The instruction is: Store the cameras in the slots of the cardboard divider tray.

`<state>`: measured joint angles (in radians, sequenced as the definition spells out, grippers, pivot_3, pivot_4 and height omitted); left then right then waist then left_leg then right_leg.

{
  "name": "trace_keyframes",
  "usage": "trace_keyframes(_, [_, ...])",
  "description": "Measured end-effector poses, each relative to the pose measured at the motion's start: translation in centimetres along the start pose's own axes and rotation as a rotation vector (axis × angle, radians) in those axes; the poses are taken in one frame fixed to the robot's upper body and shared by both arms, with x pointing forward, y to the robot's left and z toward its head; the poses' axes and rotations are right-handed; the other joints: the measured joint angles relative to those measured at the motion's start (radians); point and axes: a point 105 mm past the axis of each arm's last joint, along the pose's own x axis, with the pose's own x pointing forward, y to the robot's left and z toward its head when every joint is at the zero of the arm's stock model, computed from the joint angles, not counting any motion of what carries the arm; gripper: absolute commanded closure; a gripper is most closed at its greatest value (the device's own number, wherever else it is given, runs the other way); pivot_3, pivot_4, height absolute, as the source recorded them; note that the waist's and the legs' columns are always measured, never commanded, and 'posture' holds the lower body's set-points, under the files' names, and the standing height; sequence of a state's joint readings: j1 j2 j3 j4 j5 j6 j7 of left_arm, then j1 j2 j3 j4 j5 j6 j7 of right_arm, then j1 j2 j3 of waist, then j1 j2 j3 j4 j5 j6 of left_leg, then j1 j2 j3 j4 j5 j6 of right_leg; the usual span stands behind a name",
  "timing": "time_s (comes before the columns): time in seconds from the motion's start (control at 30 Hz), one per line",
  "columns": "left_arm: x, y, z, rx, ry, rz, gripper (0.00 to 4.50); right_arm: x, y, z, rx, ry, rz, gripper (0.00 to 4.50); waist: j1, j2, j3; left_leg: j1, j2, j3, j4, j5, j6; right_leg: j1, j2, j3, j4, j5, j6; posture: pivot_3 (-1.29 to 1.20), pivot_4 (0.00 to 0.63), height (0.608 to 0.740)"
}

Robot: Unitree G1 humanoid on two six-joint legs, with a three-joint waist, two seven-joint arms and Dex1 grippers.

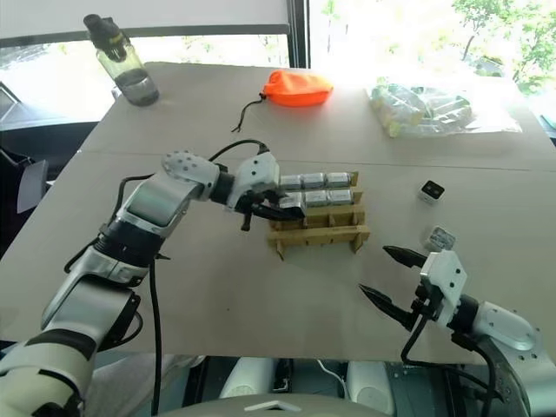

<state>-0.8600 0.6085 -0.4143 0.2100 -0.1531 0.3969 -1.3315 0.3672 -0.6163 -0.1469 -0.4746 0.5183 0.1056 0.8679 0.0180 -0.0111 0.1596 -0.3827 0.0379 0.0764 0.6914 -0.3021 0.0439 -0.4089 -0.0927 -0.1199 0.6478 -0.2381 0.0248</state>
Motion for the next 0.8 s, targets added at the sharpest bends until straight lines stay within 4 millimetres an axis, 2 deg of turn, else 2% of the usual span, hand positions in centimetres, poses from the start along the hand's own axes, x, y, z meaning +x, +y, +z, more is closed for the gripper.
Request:
trace_keyframes(0.2, [-0.2,-0.6,-0.6,0.006,0.044,-0.045,3.74,-0.7,0.3,0.1,0.022,-0.053,-0.026,0.06,-0.001,0.000,0.000,0.000,0.000,0.000,0.000,0.000,0.000,0.000,0.000,0.000,0.000,0.000,0.000,0.00,0.150,0.726])
trace_keyframes(0.8, [0.6,-0.6,-0.9,-0.071,0.115,0.013,3.74,-0.1,1.1,0.1,0.004,-0.127,-0.063,0.06,0.001,0.000,-0.002,0.002,0.001,0.000,0.003,0.000,0.000,0.001,-0.001,0.001,0.005,0.000,0.000,0.00,0.150,0.726])
